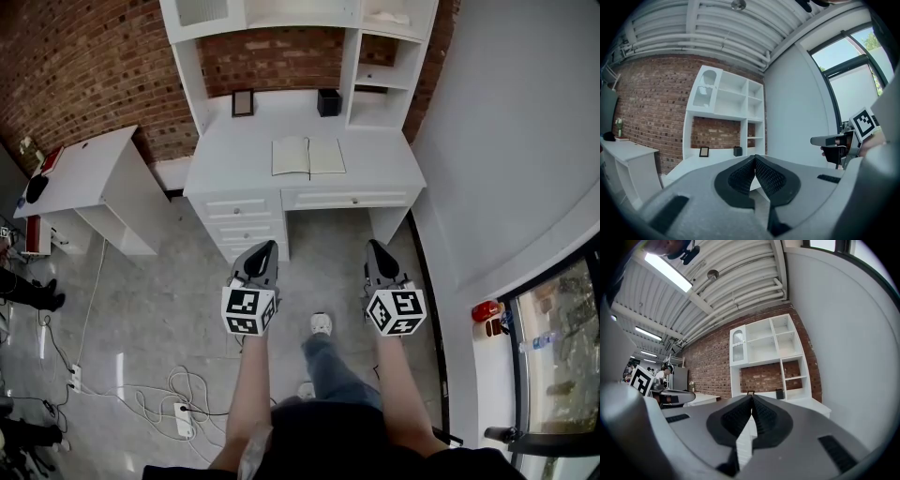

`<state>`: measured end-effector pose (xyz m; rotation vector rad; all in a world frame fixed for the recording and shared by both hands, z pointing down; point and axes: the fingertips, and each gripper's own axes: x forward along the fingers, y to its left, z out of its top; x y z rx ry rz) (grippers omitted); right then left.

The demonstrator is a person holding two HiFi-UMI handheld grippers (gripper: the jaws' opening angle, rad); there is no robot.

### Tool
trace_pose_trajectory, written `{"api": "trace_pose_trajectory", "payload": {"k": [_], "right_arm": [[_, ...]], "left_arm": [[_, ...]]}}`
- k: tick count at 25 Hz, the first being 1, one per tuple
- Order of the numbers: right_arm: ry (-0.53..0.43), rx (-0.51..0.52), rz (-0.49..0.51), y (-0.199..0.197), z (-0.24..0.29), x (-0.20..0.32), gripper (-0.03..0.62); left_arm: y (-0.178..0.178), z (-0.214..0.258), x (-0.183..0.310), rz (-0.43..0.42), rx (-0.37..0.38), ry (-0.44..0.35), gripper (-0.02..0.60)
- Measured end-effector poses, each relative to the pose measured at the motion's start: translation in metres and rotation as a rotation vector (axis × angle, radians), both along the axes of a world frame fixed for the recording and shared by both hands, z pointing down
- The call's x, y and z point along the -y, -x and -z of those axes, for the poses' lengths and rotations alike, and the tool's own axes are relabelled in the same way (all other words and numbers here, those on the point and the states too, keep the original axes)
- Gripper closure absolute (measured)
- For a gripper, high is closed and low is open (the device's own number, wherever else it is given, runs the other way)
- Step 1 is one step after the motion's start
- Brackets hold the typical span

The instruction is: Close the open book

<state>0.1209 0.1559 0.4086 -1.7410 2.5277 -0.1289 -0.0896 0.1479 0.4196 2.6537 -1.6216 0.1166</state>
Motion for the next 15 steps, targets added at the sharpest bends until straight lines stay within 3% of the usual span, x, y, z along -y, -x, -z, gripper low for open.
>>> {"api": "trace_pose_trajectory", "payload": {"k": [6,15], "right_arm": [[-0.005,0.029,0.020,0.001,0.000,0.024,0.557],[-0.009,0.062,0.088,0.008,-0.009,0.086,0.420]], "left_arm": [[0.003,0.000,0.022,0.007,0.004,-0.005,0.574],[0.003,-0.016,0.080,0.029,0.003,0.021,0.574]]}}
